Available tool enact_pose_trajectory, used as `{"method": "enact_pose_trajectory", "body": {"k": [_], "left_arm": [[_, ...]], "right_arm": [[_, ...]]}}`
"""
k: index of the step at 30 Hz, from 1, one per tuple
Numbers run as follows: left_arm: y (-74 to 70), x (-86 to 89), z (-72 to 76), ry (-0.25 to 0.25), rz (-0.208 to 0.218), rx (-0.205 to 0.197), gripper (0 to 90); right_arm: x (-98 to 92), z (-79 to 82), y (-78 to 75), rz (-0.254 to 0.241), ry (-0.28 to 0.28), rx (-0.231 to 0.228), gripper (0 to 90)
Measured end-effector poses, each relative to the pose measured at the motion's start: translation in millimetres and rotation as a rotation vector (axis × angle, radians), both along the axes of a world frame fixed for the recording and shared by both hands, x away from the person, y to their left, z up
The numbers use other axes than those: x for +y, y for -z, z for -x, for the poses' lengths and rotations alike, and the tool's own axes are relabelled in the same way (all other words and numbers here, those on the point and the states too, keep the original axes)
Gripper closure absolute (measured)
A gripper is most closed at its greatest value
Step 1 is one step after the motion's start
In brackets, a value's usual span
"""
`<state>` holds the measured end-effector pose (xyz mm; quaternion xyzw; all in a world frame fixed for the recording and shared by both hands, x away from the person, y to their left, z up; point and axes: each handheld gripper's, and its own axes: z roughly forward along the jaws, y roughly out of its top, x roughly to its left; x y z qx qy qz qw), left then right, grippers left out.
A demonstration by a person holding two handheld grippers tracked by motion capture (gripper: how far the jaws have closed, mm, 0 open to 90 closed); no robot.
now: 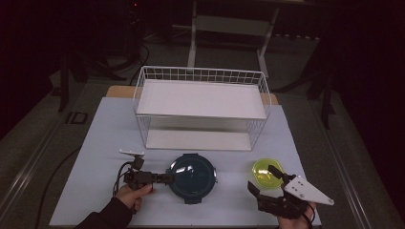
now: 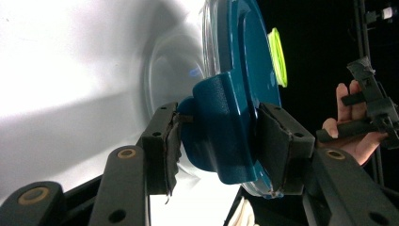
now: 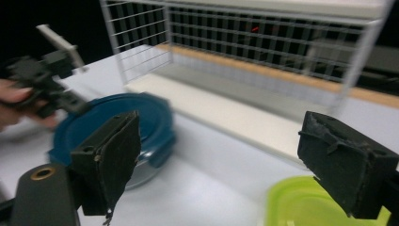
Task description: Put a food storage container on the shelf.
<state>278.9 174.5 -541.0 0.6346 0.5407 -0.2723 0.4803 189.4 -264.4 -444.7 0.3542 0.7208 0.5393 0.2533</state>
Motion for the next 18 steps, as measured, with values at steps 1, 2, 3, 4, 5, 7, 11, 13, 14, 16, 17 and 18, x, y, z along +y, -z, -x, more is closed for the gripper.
{"method": "enact_pose_trajectory", "body": {"k": [1, 2, 3, 4, 5, 7, 11, 13, 14, 16, 17, 18], "left_arm": [[-2.7, -1.4, 0.6, 0.011, -0.01, -0.02, 50.7], [-4.5, -2.3, 1.1, 0.017, -0.019, -0.032, 51.0], [-6.1, -2.8, 1.8, 0.026, -0.024, -0.046, 51.2], [-6.9, -2.9, 2.5, 0.028, -0.022, -0.051, 51.7], [-8.0, -2.7, 3.4, 0.034, -0.021, -0.056, 52.5], [-10.3, -3.0, 5.5, 0.045, -0.029, -0.073, 53.2], [-12.3, -2.7, 9.4, 0.065, -0.039, -0.108, 53.8], [-12.8, -2.3, 11.0, 0.075, -0.042, -0.122, 54.0], [-13.4, -2.3, 11.8, 0.083, -0.045, -0.135, 54.0], [-14.7, -2.3, 12.9, 0.097, -0.051, -0.149, 54.3], [-15.1, -2.5, 13.6, 0.1, -0.053, -0.157, 54.5], [-15.3, -2.5, 13.9, 0.106, -0.055, -0.164, 54.6]], "right_arm": [[2.0, -1.3, 0.0, -0.001, -0.018, 0.012, 13.5], [5.8, -2.9, 0.5, -0.002, -0.042, 0.024, 13.2], [7.9, -4.0, 0.8, -0.01, -0.057, 0.037, 13.0], [10.3, -5.1, 0.9, 0.0, -0.062, 0.038, 12.3], [12.8, -6.8, 1.4, -0.004, -0.08, 0.042, 11.4], [18.6, -11.2, 2.9, -0.021, -0.107, 0.082, 11.3], [34.3, -22.3, 11.7, -0.044, -0.168, 0.245, 10.6], [42.1, -27.7, 17.4, -0.068, -0.203, 0.321, 10.2], [46.2, -29.9, 19.7, -0.064, -0.199, 0.343, 10.3], [52.1, -36.1, 25.0, -0.071, -0.238, 0.404, 10.4], [54.5, -39.5, 27.4, -0.072, -0.246, 0.431, 11.2], [55.8, -43.1, 29.9, -0.082, -0.256, 0.459, 13.9]]}}
